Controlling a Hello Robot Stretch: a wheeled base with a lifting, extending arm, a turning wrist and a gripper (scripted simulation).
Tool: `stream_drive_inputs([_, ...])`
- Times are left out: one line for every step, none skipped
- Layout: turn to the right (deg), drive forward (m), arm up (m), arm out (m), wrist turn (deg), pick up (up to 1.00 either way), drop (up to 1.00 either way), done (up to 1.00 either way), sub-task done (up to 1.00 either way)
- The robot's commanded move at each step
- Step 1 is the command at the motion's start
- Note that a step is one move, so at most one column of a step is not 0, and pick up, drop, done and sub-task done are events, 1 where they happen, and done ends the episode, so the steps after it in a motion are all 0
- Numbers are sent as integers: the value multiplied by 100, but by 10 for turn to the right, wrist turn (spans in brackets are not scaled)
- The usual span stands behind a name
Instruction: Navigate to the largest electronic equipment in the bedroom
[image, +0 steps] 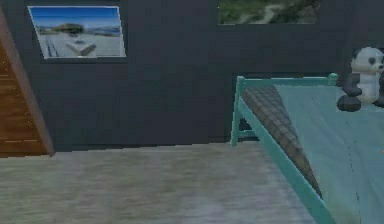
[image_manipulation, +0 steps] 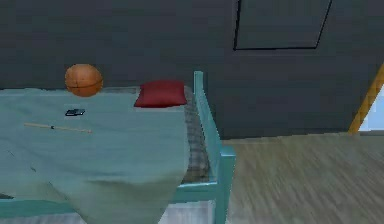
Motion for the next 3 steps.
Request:
stream_drive_inputs([450,0,0,0,0,0,0,0,0])
stream_drive_inputs([-450,0,0,0,0,0,0,0,0])
stream_drive_inputs([-450,0,0,0,0,0,0,0,0])
